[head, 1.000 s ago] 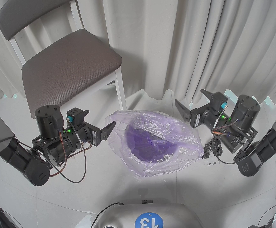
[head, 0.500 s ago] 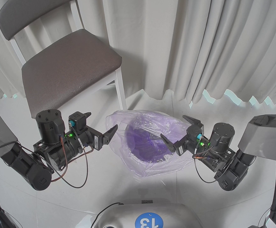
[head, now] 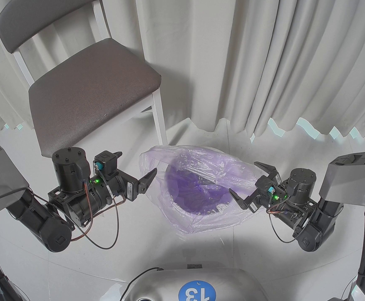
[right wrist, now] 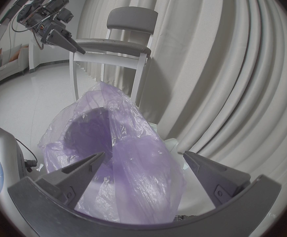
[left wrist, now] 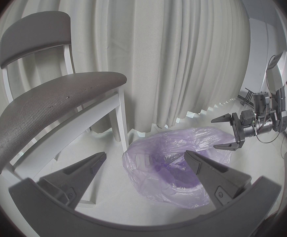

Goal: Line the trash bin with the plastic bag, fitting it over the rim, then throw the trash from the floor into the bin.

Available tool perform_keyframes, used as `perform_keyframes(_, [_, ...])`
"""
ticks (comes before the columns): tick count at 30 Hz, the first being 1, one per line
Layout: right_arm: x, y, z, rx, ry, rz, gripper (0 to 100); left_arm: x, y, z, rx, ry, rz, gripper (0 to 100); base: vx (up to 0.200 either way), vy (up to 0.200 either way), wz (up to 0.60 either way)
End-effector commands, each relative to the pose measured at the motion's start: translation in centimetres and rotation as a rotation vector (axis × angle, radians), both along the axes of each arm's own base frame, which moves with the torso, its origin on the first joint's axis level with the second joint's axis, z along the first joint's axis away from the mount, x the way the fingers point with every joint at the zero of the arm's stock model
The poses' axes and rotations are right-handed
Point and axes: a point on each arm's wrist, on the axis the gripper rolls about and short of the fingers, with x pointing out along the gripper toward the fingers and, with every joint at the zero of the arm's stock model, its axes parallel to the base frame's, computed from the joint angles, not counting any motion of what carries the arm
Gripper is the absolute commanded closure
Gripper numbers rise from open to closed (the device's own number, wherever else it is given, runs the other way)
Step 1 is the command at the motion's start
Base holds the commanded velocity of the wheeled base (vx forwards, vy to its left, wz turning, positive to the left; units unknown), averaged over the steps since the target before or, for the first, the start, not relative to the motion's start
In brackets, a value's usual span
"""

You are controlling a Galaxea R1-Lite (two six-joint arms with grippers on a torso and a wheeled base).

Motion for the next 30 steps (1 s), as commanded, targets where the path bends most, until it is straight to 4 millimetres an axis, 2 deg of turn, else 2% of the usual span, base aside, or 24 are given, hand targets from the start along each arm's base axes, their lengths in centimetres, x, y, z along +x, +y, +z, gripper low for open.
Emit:
perform_keyframes(1, [0.0, -0.2, 0.0, -0.012, -0.015, -0.004, 0, 0.3, 0.0, -0.7, 0.031, 0.009, 0.003, 0, 0.0, 0.0, 0.0])
perform_keyframes(17, [0.7, -0.7, -1.3, -0.036, 0.002, -0.023, 0, 0.5, 0.1, -0.9, 0.041, -0.038, 0.015, 0, 0.0, 0.0, 0.0])
perform_keyframes(18, [0.7, -0.7, -1.2, -0.035, 0.001, -0.025, 100, 0.5, 0.1, -0.9, 0.04, -0.04, 0.015, 0, 0.0, 0.0, 0.0])
perform_keyframes(30, [1.9, -0.3, 0.3, 0.074, -0.036, -0.049, 100, 0.5, 0.2, -0.8, 0.039, -0.041, 0.015, 0, 0.0, 0.0, 0.0])
